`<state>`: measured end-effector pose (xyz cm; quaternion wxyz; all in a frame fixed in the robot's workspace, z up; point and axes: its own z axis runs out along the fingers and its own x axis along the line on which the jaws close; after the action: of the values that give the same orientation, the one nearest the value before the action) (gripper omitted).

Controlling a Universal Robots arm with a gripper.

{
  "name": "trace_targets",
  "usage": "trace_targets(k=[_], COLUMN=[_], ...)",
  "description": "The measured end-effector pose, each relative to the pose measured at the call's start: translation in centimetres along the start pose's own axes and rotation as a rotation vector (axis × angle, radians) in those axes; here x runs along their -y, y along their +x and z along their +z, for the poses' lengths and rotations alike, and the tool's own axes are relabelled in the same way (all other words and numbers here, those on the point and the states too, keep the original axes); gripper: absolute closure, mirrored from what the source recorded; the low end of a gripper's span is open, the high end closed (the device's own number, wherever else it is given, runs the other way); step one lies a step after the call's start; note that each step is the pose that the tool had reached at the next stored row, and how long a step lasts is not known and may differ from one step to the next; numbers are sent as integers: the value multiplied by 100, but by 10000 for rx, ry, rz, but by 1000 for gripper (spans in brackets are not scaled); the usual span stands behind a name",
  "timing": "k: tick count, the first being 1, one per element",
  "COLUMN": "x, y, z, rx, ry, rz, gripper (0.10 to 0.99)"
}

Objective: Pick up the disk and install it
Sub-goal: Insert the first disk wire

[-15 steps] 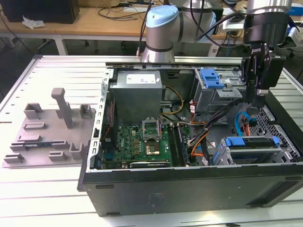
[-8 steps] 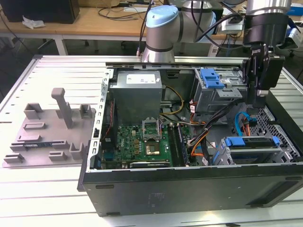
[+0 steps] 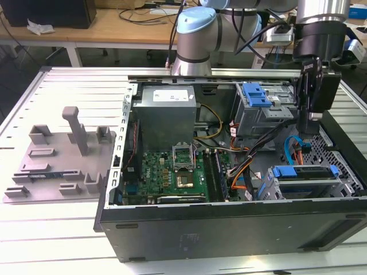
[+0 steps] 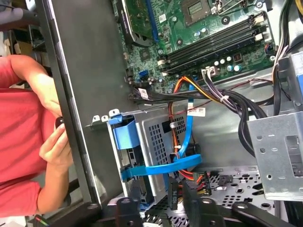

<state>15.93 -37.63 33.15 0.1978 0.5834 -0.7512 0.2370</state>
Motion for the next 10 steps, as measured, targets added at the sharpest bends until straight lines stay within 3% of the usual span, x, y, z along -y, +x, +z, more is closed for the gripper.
trace_targets(k=[1, 7, 8, 9, 10], x=[1, -5, -6, -8, -9], y=[-4, -32, -39, -46, -51], z=[0, -4, -5, -5, -5], rx=[-15, -32, -31, -30, -31], ry=[4, 8, 7, 6, 7], rz=[0, 2, 2, 1, 1], gripper=[671, 671, 686, 761, 761])
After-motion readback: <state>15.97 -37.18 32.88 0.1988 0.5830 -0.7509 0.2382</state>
